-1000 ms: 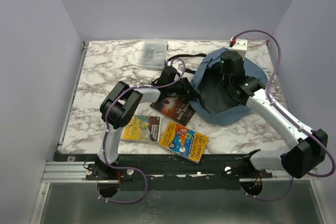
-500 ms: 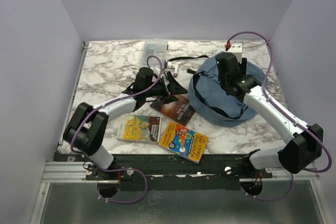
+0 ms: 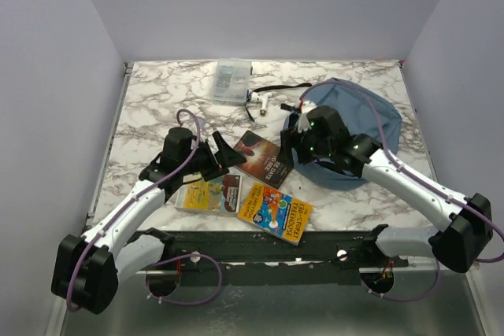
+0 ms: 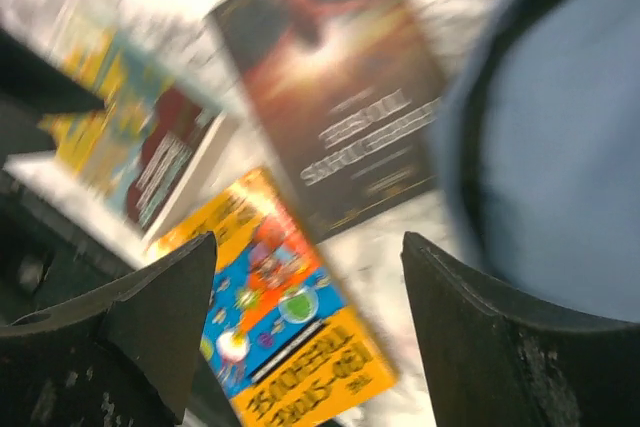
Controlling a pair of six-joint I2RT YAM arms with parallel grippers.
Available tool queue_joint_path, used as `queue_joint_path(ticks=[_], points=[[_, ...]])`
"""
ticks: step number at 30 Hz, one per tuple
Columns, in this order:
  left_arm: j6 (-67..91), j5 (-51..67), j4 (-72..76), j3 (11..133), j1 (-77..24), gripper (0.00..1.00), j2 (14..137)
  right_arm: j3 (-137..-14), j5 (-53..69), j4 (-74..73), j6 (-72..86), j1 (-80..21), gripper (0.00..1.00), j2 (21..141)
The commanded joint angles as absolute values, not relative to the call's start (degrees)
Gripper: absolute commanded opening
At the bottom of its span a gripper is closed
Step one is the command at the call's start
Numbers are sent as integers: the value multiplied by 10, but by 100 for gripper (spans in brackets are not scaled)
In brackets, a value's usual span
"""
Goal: Pack the student bag
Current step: Unzip the student bag at the center of the board, then pick up the book from the center of the board.
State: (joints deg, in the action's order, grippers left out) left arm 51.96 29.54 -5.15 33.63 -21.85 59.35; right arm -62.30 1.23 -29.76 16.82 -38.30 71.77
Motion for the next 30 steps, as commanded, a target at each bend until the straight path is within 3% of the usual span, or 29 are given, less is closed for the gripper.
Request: queue_joint_path(ticks=[1, 7, 10, 26, 30], points=[[507, 214, -258, 323, -214, 95, 538, -550, 118, -251, 199, -495, 79, 700], [558, 238, -265, 250, -209, 95, 481, -529, -140, -350, 243, -736, 81, 739], [569, 216, -257, 238, -209, 96, 449, -514, -191, -375, 266, -792, 81, 759], [575, 197, -251, 239, -209, 96, 380, -611, -343, -450, 325, -871, 82, 1010], [575, 197, -250, 242, -209, 96, 383, -636, -377, -477, 328, -873, 77, 1061]])
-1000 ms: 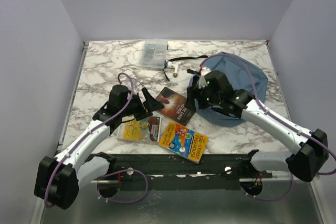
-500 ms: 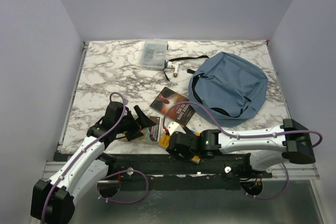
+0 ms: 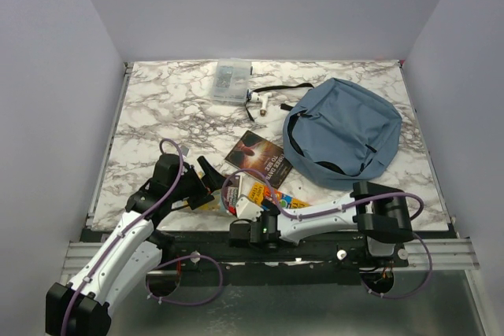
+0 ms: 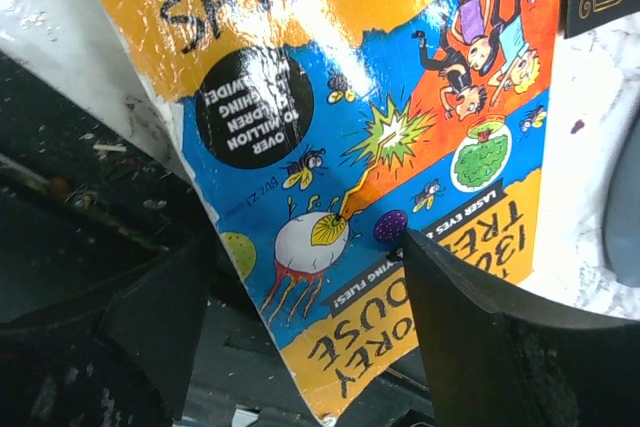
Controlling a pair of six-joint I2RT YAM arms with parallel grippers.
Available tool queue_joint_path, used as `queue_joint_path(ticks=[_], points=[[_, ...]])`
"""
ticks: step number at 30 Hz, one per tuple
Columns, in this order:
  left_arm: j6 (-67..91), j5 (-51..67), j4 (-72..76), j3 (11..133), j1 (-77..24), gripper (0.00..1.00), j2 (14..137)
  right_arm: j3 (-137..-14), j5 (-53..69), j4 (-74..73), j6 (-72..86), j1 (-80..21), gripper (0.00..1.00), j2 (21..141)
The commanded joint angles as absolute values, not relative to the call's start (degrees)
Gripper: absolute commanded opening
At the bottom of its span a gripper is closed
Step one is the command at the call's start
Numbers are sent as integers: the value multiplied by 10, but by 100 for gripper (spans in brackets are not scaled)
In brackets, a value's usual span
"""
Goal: Pack the student bag
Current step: Pick up the book from the center of the board.
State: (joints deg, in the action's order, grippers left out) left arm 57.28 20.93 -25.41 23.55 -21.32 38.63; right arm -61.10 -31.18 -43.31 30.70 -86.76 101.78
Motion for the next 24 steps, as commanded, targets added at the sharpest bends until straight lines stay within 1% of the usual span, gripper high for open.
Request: queue_joint_path(ticks=[1, 2, 3, 5, 7, 8, 11, 12, 16, 18, 21, 24], points=[[575, 198, -250, 243, -209, 96, 385, -640, -392, -488, 332, -873, 74, 1066], [575, 199, -250, 244, -208, 96, 385, -643, -409, -498, 336, -874, 71, 1068], [575, 200, -250, 245, -209, 96, 384, -644, -419, -504, 337, -874, 61, 1067], [574, 200, -250, 247, -209, 96, 385, -644, -427, -504, 333, -874, 51, 1056], [571, 199, -250, 252, -208, 96, 387, -637, -420, -488, 310, -873, 35, 1037], [569, 199, -250, 254, -209, 96, 389, -633, -419, -484, 302, -873, 25, 1028], [555, 205, -249, 267, -209, 96, 398, -626, -418, -473, 281, -874, 11, 995], [551, 208, -248, 271, -208, 96, 401, -627, -418, -473, 280, -873, 1, 985], [543, 222, -242, 291, -209, 97, 407, -633, -401, -461, 275, -865, 0, 923], [548, 233, -229, 296, -208, 98, 404, -632, -371, -440, 275, -846, 0, 880], [571, 261, -187, 292, -208, 98, 395, -621, -289, -385, 274, -795, 0, 800], [605, 302, -114, 278, -209, 98, 389, -617, -203, -333, 289, -726, 0, 723]])
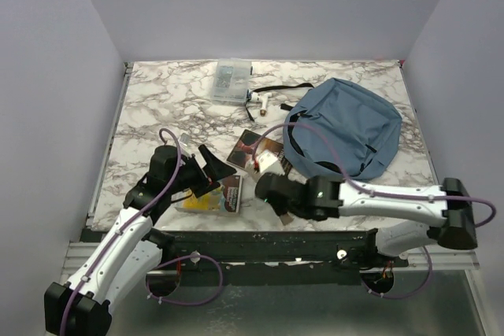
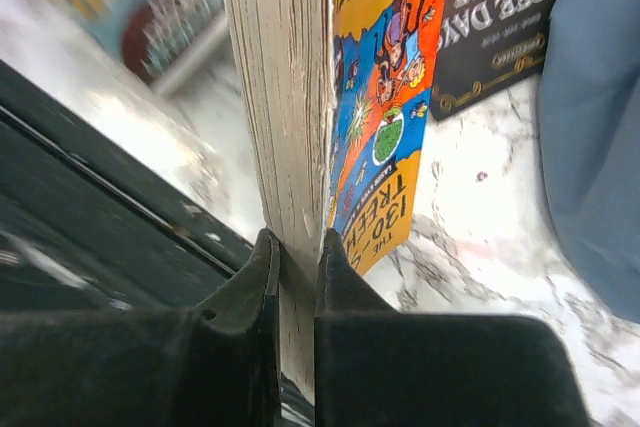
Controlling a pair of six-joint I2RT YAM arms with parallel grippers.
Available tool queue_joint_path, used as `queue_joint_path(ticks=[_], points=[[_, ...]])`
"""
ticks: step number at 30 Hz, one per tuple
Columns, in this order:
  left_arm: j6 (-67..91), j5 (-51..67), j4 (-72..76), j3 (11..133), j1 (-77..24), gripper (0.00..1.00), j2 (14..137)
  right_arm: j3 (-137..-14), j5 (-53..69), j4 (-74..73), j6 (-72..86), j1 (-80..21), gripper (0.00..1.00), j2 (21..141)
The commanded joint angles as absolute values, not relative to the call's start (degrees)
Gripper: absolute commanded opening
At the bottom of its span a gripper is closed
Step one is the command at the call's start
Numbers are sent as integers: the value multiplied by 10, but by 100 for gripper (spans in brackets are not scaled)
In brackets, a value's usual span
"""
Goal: Pack the student bag
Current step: Pick up the book from the center of the board.
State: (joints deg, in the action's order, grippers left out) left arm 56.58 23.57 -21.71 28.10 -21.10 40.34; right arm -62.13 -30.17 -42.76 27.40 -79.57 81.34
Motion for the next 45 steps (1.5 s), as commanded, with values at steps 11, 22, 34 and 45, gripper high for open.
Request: queue_joint_path(ticks=[11, 22, 34, 45], points=[[365, 175, -28, 373, -386, 98, 398, -772, -32, -317, 476, -448, 0, 711], [-176, -204, 64, 427, -606, 98, 469, -752, 205, -166, 679, -338, 0, 716], [-284, -351, 192, 443, -628, 94, 584, -715, 201, -134, 725, -338, 0, 693], [-274, -361, 196, 456, -630, 50, 612, -709, 196, -143, 728, -338, 0, 686]])
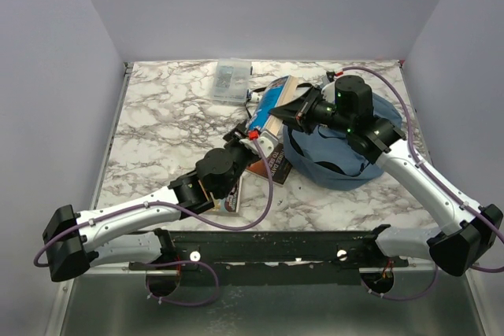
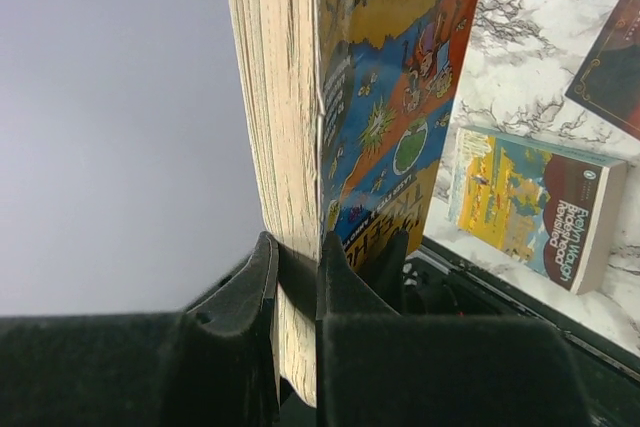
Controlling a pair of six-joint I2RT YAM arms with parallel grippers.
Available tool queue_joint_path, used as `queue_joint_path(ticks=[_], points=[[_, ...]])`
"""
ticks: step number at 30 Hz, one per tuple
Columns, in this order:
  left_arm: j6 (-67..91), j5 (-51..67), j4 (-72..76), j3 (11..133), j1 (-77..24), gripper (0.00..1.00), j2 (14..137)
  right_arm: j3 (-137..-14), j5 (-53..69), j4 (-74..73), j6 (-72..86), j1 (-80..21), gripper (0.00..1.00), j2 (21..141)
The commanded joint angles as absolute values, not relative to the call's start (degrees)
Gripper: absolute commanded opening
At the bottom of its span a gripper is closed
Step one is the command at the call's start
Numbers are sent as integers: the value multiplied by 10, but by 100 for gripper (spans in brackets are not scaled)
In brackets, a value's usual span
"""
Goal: Pack the student bag
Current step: Pick up the book from the center of the board.
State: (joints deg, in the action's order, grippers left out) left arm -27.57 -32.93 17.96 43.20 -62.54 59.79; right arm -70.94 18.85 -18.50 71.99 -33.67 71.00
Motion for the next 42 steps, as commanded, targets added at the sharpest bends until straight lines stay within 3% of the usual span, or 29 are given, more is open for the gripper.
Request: queue_joint_path(ticks=[1, 4, 5, 8, 10, 12, 13, 20, 25, 29, 34, 42], points=[[-265, -364, 196, 461, -630, 39, 613, -709, 192, -144, 724, -338, 0, 686], [-236, -368, 196, 464, -630, 8, 614, -714, 169, -156, 658, -337, 3, 686], [-225, -376, 195, 463, -630, 0, 614, -725, 148, -180, 607, -337, 15, 688], [-169, -418, 177, 458, -630, 0, 605, -756, 75, -263, 453, -333, 49, 685], [-100, -439, 129, 457, -623, 0, 591, -754, 22, -294, 349, -333, 67, 666], [5, -411, 36, 464, -594, 0, 572, -741, -32, -322, 256, -333, 88, 647], [67, -378, -15, 467, -568, 0, 561, -739, -64, -340, 209, -333, 93, 645], [234, -98, -112, 451, -379, 0, 491, -735, -247, -505, -2, -335, 87, 745], [239, -10, -136, 463, -330, 0, 491, -690, -220, -506, -94, -336, 87, 734], [244, 61, -139, 464, -301, 0, 501, -635, -268, -565, -164, -335, 90, 733], [229, 70, -128, 451, -311, 0, 493, -628, -228, -579, -186, -336, 91, 709], [226, 54, -117, 432, -320, 0, 470, -598, -134, -522, -276, -335, 83, 680]])
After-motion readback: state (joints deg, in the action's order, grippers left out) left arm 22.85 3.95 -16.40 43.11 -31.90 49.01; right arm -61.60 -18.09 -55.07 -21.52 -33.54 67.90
